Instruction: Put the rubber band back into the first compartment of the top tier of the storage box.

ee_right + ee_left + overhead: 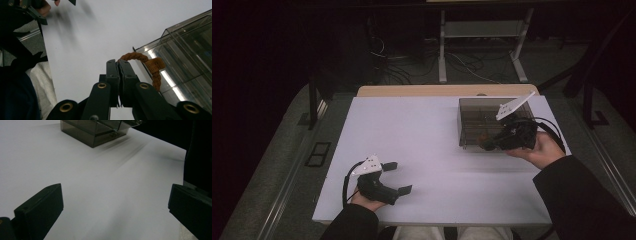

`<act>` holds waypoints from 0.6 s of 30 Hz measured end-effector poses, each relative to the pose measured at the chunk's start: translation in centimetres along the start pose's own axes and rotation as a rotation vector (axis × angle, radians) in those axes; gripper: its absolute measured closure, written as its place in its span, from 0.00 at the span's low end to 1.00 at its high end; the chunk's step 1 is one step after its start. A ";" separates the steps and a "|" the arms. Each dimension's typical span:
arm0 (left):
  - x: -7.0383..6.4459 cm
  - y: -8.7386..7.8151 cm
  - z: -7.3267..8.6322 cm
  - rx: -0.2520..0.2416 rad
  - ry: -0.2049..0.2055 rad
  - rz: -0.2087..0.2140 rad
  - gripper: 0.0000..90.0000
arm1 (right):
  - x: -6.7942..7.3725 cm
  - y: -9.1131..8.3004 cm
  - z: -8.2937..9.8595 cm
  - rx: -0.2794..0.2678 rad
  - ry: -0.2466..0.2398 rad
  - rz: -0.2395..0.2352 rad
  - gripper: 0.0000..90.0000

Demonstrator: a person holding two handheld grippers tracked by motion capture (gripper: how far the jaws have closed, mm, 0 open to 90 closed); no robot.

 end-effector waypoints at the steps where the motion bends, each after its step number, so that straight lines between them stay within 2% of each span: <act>1: 0.0 0.0 0.0 0.000 0.000 0.000 0.00 | 0.0 0.0 0.0 0.000 0.000 0.000 0.96; 18: 0.0 0.0 0.0 0.002 0.003 0.001 0.00 | -1.9 0.5 -0.7 -0.018 0.041 0.011 0.96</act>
Point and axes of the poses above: each handheld gripper's, and its own axes: y roughly forward along the jaws, z roughly out of its underside, x roughly to its left, the point moved 8 cm from there along y, roughly forward along the jaws, and after that the axes turned 3 degrees about y, right-handed, at the moved point
